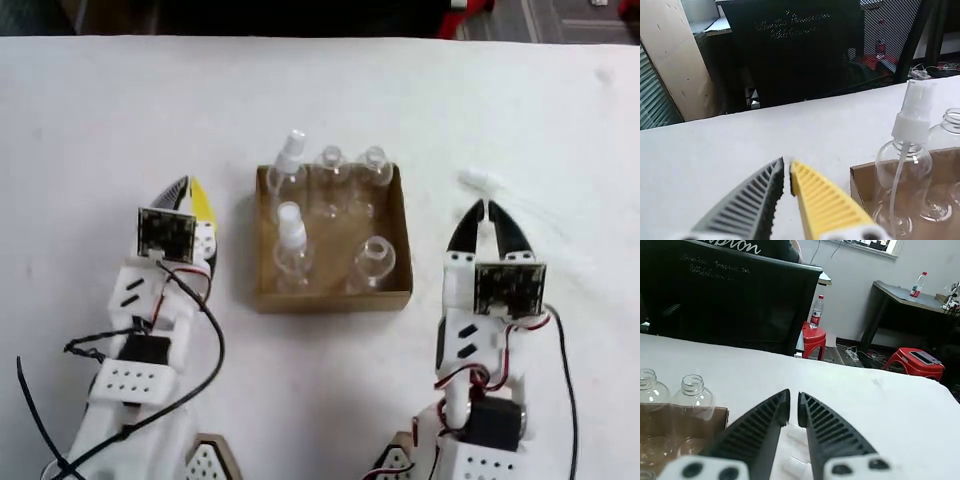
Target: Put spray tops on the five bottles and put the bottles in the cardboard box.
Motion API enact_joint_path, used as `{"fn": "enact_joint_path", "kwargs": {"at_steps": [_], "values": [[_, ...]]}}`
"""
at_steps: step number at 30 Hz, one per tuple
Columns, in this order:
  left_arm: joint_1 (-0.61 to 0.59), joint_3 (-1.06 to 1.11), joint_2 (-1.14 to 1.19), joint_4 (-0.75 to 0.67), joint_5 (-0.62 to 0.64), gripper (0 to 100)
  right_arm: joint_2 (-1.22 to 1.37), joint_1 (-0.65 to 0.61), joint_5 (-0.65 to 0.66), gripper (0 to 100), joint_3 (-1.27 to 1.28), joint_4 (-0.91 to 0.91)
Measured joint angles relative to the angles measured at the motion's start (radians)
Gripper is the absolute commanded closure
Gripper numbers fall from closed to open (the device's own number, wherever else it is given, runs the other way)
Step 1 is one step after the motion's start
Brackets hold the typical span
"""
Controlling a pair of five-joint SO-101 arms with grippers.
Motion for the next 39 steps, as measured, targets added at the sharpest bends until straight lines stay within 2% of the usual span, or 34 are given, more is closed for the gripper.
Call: {"fn": "enact_joint_path", "kwargs": {"at_steps": [6, 12, 19, 23, 29, 39], "values": [[0.012, 0.0, 0.0, 0.0, 0.0, 98, 0.485, -0.002, 0.011, 98.1, -0.4, 0.12], [0.017, 0.0, 0.0, 0.0, 0.0, 98, 0.987, -0.002, 0.209, 98.1, -0.85, 0.307], [0.017, 0.0, 0.0, 0.0, 0.0, 98, 1.522, -0.005, 0.466, 98.0, -1.235, 0.471], [0.017, 0.0, 0.0, 0.0, 0.0, 98, 1.784, 0.037, 0.482, 97.1, -1.465, 0.543], [0.017, 0.0, 0.0, 0.0, 0.0, 98, 2.099, 0.048, 0.592, 84.3, -1.734, 0.631], [0.017, 0.0, 0.0, 0.0, 0.0, 98, 2.417, 0.049, 0.746, 84.8, -2.027, 0.69]]}}
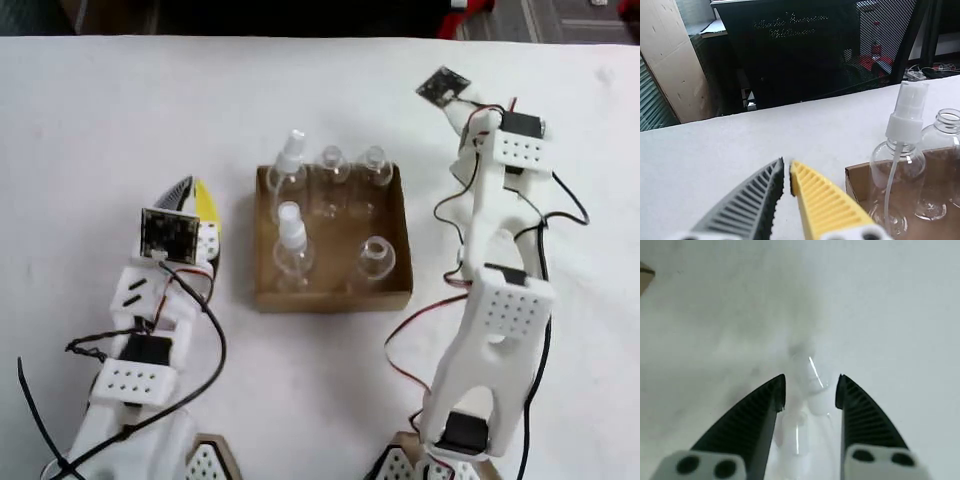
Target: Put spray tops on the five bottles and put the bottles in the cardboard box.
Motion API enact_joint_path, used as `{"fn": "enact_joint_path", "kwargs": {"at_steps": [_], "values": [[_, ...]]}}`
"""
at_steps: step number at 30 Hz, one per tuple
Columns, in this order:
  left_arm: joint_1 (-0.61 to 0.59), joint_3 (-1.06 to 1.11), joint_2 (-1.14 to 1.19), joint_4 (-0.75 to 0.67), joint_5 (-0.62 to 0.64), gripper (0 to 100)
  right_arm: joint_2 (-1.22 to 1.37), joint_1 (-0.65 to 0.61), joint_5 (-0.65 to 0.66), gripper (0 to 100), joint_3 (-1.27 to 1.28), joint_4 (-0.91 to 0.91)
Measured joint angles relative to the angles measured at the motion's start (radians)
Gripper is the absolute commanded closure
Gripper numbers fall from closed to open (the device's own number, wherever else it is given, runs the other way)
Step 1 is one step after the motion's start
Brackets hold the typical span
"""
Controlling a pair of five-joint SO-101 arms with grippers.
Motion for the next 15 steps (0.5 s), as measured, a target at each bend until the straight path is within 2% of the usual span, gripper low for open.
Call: {"fn": "enact_joint_path", "kwargs": {"at_steps": [5, 10, 15], "values": [[0.008, 0.0, 0.0, 0.0, 0.0, 98, 0.11, 0.011, 0.041, 84.7, -0.08, 0.012], [0.051, 0.0, 0.0, 0.0, -0.077, 98, 0.198, 0.018, 0.051, 84.7, -0.181, 0.018], [0.055, 0.0, 0.0, 0.0, -0.086, 98, 0.249, 0.029, 0.049, 85.1, -0.255, 0.044]]}}
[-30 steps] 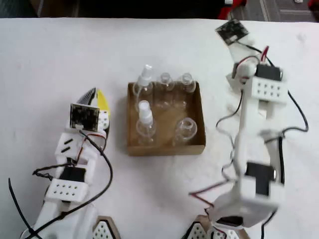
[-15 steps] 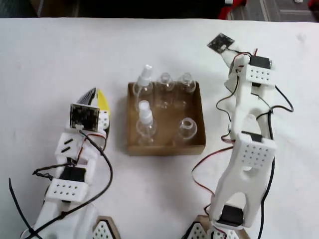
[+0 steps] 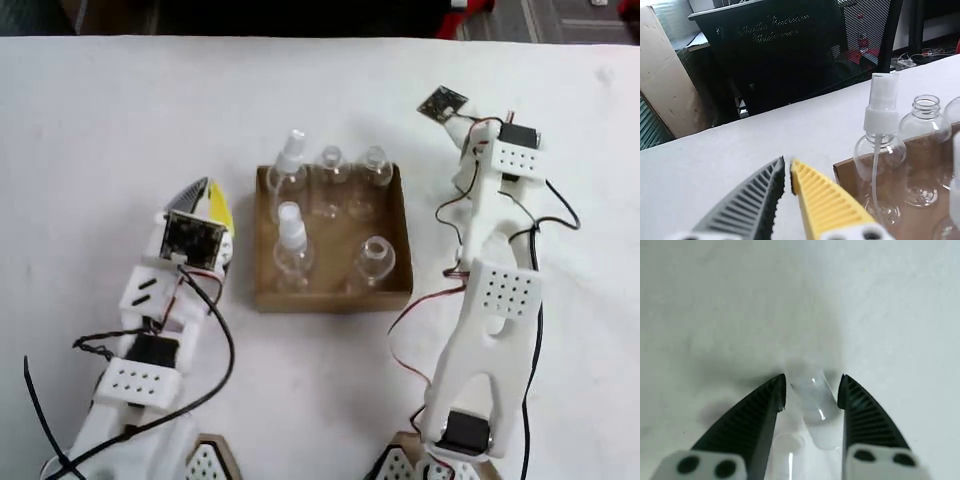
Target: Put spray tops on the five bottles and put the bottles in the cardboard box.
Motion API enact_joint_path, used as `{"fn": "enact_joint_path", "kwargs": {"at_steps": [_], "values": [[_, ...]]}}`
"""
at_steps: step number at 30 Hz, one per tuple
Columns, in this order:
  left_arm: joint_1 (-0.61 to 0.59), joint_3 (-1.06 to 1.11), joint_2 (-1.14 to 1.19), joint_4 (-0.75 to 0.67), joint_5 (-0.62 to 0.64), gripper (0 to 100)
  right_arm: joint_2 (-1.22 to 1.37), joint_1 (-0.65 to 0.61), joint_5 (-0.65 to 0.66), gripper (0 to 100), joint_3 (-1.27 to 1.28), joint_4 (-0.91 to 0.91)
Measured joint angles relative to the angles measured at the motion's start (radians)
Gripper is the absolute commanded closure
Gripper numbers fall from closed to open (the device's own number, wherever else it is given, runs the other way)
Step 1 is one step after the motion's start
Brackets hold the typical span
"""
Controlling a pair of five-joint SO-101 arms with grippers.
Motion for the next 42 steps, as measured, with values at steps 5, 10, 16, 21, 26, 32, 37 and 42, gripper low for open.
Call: {"fn": "enact_joint_path", "kwargs": {"at_steps": [5, 10, 16, 21, 26, 32, 37, 42], "values": [[-0.002, 0.0, 0.0, 0.0, 0.0, 98, 0.017, 0.0, 0.0, 85.1, -0.057, 0.031], [-0.003, 0.0, 0.0, 0.0, 0.0, 98, 0.017, 0.009, 0.0, 85.1, -0.066, 0.037], [-0.003, 0.0, 0.0, 0.0, 0.0, 98, 0.017, 0.008, 0.0, 85.1, -0.066, 0.037], [-0.003, 0.0, 0.0, 0.0, 0.0, 98, 0.017, 0.008, 0.021, 85.1, -0.066, 0.037], [-0.003, 0.0, 0.0, 0.0, 0.0, 98, 0.048, 0.008, 0.072, 87.2, -0.071, 0.037], [0.0, 0.0, 0.0, 0.0, 0.0, 98, 0.052, 0.011, 0.077, 96.0, -0.078, 0.031], [0.0, 0.0, 0.0, 0.0, -0.002, 98, 0.052, 0.014, 0.077, 98.3, -0.103, 0.037], [0.0, 0.0, 0.0, 0.0, -0.002, 98, 0.061, 0.011, 0.077, 98.2, -0.229, 0.098]]}}
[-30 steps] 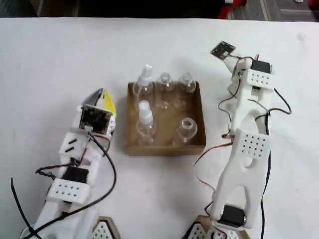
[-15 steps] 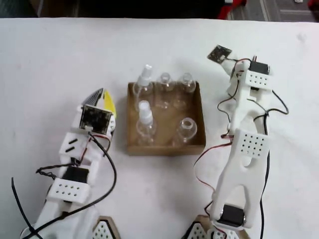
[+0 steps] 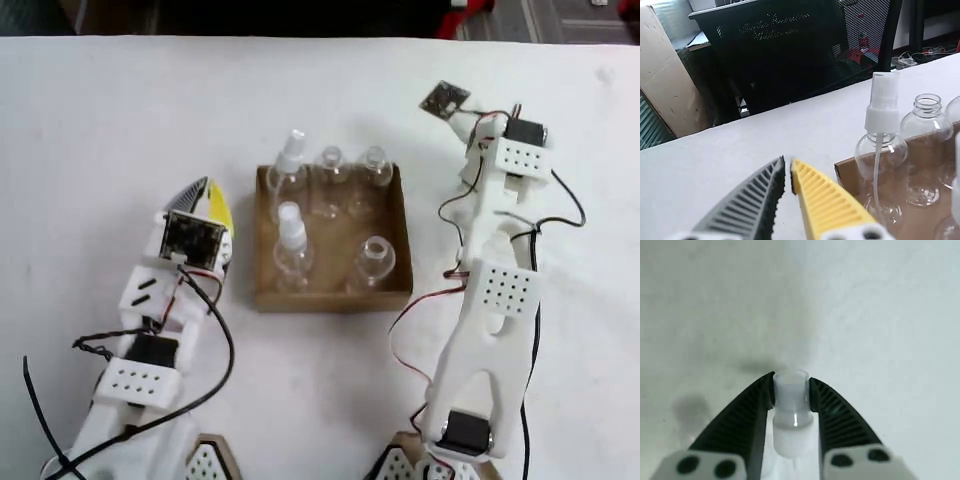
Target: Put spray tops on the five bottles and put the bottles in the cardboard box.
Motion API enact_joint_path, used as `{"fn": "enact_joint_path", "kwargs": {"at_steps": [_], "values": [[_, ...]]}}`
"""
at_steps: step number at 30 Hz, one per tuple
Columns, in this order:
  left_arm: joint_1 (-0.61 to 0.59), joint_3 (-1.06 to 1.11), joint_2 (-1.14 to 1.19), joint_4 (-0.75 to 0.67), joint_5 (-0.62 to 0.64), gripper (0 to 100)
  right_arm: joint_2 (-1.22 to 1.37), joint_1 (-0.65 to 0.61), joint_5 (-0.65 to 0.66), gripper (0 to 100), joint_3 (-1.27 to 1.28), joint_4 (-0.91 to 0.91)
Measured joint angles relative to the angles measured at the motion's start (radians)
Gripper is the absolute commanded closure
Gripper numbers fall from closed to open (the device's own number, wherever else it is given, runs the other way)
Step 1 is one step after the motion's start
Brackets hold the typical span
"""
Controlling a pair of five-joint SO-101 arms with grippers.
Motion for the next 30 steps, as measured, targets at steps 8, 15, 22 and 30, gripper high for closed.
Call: {"fn": "enact_joint_path", "kwargs": {"at_steps": [8, 15, 22, 30], "values": [[0.0, 0.0, 0.0, 0.0, 0.0, 98, -0.011, -0.008, -0.12, 98.2, -0.393, 0.216], [0.0, 0.0, 0.0, 0.0, 0.0, 98, -0.12, -0.037, -0.253, 98.2, -0.411, 0.285], [0.0, 0.0, 0.0, 0.0, -0.005, 98, -0.292, -0.094, -0.436, 98.2, -0.413, 0.318], [0.0, 0.0, 0.0, 0.0, -0.008, 98, -0.539, -0.18, -0.701, 98.2, -0.413, 0.321]]}}
